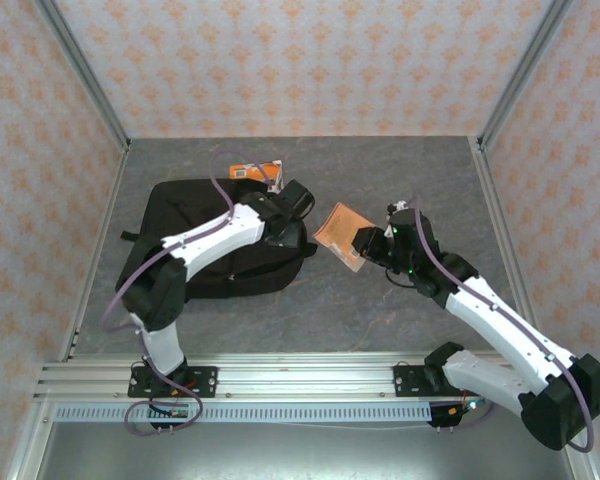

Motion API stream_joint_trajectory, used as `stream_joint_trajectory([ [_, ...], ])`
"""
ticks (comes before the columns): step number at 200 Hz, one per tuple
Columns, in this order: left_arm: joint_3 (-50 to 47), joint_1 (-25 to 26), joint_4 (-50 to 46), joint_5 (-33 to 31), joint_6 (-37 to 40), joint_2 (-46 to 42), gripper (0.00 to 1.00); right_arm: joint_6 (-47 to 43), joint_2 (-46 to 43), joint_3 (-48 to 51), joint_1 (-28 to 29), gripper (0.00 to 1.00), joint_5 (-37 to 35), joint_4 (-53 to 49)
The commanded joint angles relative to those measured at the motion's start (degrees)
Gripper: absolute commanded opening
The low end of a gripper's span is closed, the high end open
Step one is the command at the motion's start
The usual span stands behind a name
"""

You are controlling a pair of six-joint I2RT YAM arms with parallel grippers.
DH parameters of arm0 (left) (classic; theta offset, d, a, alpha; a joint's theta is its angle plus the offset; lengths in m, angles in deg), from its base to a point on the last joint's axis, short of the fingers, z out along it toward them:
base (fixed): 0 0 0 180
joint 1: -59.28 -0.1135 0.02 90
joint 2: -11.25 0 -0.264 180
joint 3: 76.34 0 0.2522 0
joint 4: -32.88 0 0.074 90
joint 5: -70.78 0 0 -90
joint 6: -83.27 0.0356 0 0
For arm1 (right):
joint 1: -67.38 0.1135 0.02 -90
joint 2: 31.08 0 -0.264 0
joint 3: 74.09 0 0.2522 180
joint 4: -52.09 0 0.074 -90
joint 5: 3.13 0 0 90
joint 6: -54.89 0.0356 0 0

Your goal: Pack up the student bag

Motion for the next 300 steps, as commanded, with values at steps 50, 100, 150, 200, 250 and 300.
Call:
stream_joint_trajectory([
  [50,5.2,0.8,0.5,6.5,2.8,14.0,1.0,-3.2,-1.9,-0.4,-0.8,0.0,-0.9,-1.3],
  [100,5.1,0.5,-2.7,1.2,5.4,21.9,0.7,-2.5,-0.8,-0.2,-0.8,0.0,0.7,0.3],
  [150,-1.5,-0.1,1.8,1.0,7.0,20.0,0.25,-2.4,-1.4,-0.1,-0.8,0.0,1.1,0.5],
  [200,-1.8,-1.1,0.0,-1.6,8.8,9.2,0.0,-2.7,-2.7,-0.1,-0.8,0.0,0.4,-0.4],
  [250,1.4,-2.2,-5.8,-4.5,10.4,-5.2,0.0,-2.8,-3.9,0.1,-0.8,0.0,-0.7,-1.0],
  [300,3.3,-2.3,-10.2,-2.9,11.1,-14.1,0.0,-3.9,-4.1,-1.9,-0.8,0.0,-0.9,-1.9],
])
